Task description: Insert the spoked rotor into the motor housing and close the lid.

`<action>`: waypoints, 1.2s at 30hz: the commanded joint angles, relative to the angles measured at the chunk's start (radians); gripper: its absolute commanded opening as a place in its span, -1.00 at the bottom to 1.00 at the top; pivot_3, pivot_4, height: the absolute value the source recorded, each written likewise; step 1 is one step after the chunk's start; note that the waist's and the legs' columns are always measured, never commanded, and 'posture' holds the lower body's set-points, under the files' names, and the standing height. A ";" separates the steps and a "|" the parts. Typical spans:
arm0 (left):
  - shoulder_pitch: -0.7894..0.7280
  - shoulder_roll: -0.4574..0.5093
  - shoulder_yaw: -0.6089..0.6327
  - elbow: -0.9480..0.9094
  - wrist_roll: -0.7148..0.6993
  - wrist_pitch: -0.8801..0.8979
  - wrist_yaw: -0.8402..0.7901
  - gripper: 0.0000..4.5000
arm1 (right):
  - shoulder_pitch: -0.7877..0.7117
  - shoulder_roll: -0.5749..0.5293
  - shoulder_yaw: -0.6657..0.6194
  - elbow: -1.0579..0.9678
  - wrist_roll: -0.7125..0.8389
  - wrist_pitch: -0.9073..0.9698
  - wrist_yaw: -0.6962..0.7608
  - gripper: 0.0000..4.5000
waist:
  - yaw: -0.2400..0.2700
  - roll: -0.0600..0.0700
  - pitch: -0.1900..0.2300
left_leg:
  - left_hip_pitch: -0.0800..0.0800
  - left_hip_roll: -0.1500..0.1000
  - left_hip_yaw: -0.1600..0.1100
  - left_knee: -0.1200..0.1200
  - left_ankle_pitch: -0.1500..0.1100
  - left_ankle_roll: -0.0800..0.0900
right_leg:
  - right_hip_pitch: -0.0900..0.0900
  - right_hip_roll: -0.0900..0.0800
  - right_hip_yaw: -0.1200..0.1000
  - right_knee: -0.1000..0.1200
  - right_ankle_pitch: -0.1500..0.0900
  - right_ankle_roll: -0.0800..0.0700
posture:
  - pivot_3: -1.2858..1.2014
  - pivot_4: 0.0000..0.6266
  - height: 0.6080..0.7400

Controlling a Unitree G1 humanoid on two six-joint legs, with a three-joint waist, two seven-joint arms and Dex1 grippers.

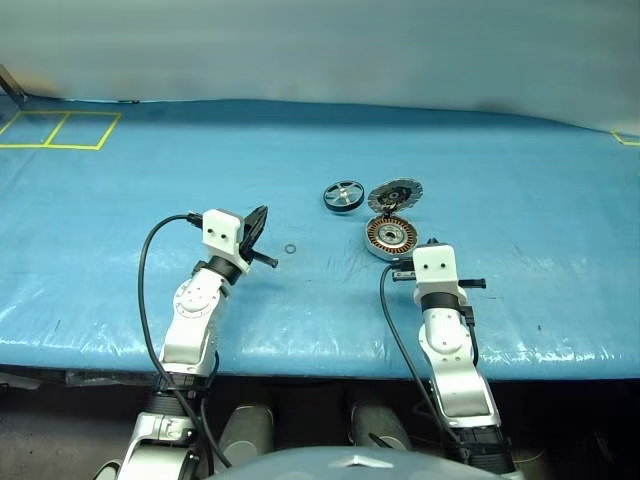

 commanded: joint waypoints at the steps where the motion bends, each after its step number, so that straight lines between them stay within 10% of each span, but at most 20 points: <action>1: -0.013 0.008 -0.003 -0.036 -0.006 -0.018 -0.012 -0.99 | -0.018 -0.006 -0.006 -0.026 0.018 -0.034 0.018 -0.99 | 0.000 0.000 0.000 | 0.000 0.000 0.000 0.000 0.000 0.000 | 0.000 0.000 0.000 0.000 0.000 0.000 | 0.03 -0.52 1.00; 7: -0.021 0.023 0.002 -0.059 -0.104 -0.010 -0.124 -0.76 | -0.023 -0.058 -0.017 -0.041 0.067 -0.084 0.099 -0.75 | 0.000 0.000 0.000 | 0.000 0.000 0.000 0.000 0.000 0.000 | 0.000 0.000 0.000 0.000 0.000 0.000 | 0.03 -0.52 1.00; 19: -0.010 0.040 0.001 -0.071 -0.117 0.016 -0.156 1.00 | -0.021 -0.102 -0.018 -0.093 0.142 -0.053 0.234 1.00 | -0.001 0.000 0.000 | 0.000 0.000 -0.001 0.000 0.000 0.000 | 0.001 0.000 0.000 0.000 0.000 0.000 | 0.03 -0.52 1.00; 36: -0.075 0.291 -0.125 -0.139 -0.206 0.118 -0.591 1.00 | -0.257 -0.577 0.117 -0.091 0.296 0.135 0.902 1.00 | -0.001 -0.001 0.001 | 0.000 0.000 -0.001 0.001 0.000 0.000 | 0.002 0.001 -0.002 -0.001 0.000 0.000 | 0.03 -0.52 1.00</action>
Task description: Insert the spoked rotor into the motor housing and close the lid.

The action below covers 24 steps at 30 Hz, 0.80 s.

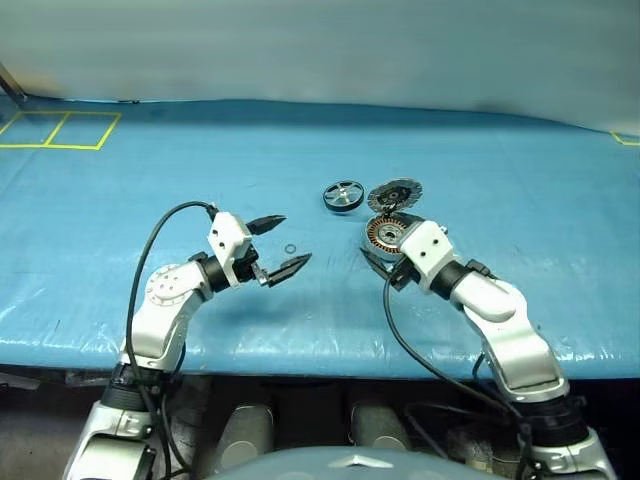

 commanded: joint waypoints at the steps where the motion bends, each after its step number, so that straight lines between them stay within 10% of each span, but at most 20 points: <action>1: -0.034 0.024 -0.032 -0.036 0.001 -0.007 -0.062 1.00 | -0.081 -0.097 0.034 0.076 -0.025 0.022 0.117 1.00 | 0.001 0.000 0.000 | 0.000 0.000 0.000 0.000 0.000 0.000 | 0.000 0.000 0.000 0.000 0.000 0.000 | 0.03 -0.52 1.00; 24: 0.058 0.075 -0.072 -0.132 -0.005 0.046 -0.106 1.00 | -0.375 -0.171 0.193 0.455 -0.158 -0.153 0.360 1.00 | 0.000 -0.001 0.001 | -0.001 0.000 0.000 0.000 0.000 0.001 | -0.001 -0.001 0.000 0.000 0.000 -0.001 | 0.03 -0.52 1.00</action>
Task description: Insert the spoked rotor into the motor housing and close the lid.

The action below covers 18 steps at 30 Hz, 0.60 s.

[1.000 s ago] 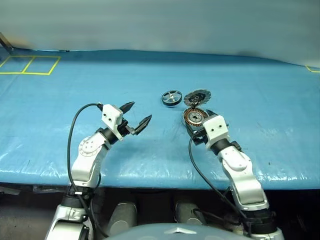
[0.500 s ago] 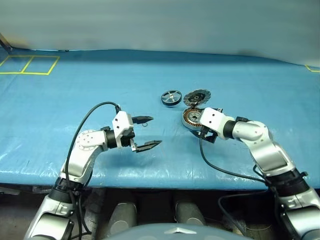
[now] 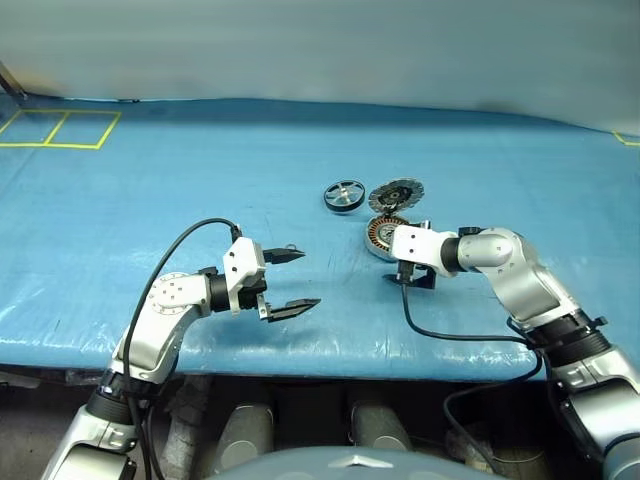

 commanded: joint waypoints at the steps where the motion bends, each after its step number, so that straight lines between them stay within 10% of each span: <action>1: -0.003 -0.007 0.000 -0.048 -0.007 -0.013 0.002 1.00 | -0.045 0.015 -0.015 0.014 0.002 -0.025 0.009 1.00 | 0.000 0.000 0.000 | 0.000 0.000 0.000 0.000 0.000 0.000 | 0.000 0.000 0.000 0.000 0.000 0.000 | 0.03 -0.52 1.00; 15: 0.009 -0.039 -0.011 -0.019 0.027 -0.061 0.030 1.00 | -0.072 0.027 0.005 0.145 -0.050 -0.024 0.026 1.00 | 0.001 0.000 0.000 | 0.000 0.000 0.000 0.000 0.000 0.000 | 0.001 0.000 0.000 0.000 0.000 0.000 | 0.03 -0.52 1.00; 18: 0.010 -0.042 -0.011 -0.015 0.029 -0.066 0.034 1.00 | -0.079 0.032 0.011 0.155 -0.056 -0.034 0.038 0.74 | 0.001 0.000 0.000 | 0.000 0.000 0.000 0.001 0.000 0.000 | 0.001 0.000 0.000 0.000 0.001 0.000 | 0.03 -0.52 1.00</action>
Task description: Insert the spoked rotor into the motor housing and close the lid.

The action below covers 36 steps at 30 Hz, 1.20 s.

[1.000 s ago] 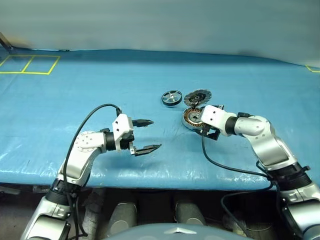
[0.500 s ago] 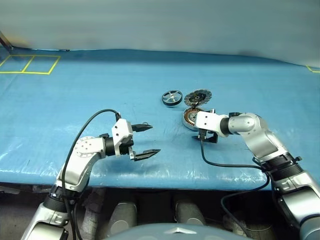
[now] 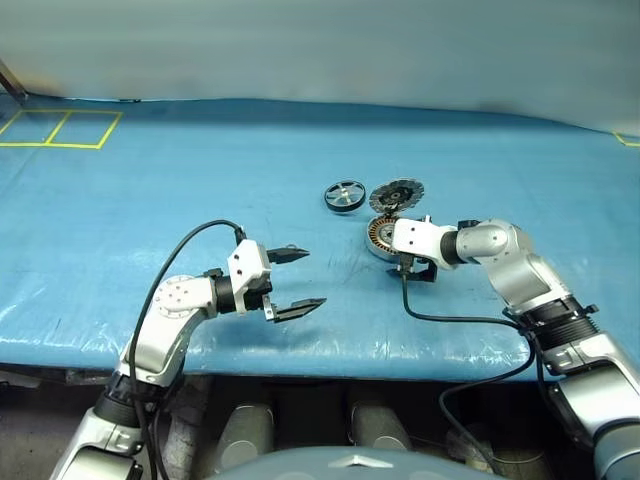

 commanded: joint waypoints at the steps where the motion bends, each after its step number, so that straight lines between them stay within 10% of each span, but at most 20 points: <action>1: 0.001 -0.009 0.001 -0.014 0.008 -0.028 0.009 1.00 | -0.008 -0.002 0.015 0.018 -0.022 -0.013 0.016 0.59 | 0.000 0.000 0.000 | 0.000 0.000 0.000 0.000 0.000 0.000 | 0.000 0.000 0.000 0.000 0.000 0.000 | 0.03 -0.52 1.00; 6: 0.004 -0.012 -0.003 -0.010 0.012 -0.036 0.017 1.00 | -0.006 0.013 0.038 0.016 -0.055 -0.027 0.018 -0.07 | 0.000 0.000 0.000 | 0.001 0.000 0.000 0.001 0.000 0.000 | 0.001 0.000 0.000 0.000 0.000 0.000 | 0.03 -0.52 1.00; 24: 0.037 -0.026 0.004 0.005 0.022 -0.052 0.031 1.00 | 0.323 0.016 0.041 -0.580 0.036 0.301 0.106 -0.07 | -0.001 0.000 -0.001 | 0.001 0.000 -0.004 -0.001 0.000 0.000 | 0.002 0.000 -0.003 0.000 0.000 -0.001 | 0.03 -0.52 1.00; 36: 0.012 -0.031 -0.008 0.012 0.023 -0.042 0.023 1.00 | 0.313 0.050 0.052 -0.549 -0.027 0.342 -0.016 -0.07 | -0.002 -0.005 -0.004 | 0.005 0.002 -0.002 0.003 0.002 -0.002 | 0.005 0.001 -0.004 0.000 -0.002 -0.001 | 0.03 -0.52 1.00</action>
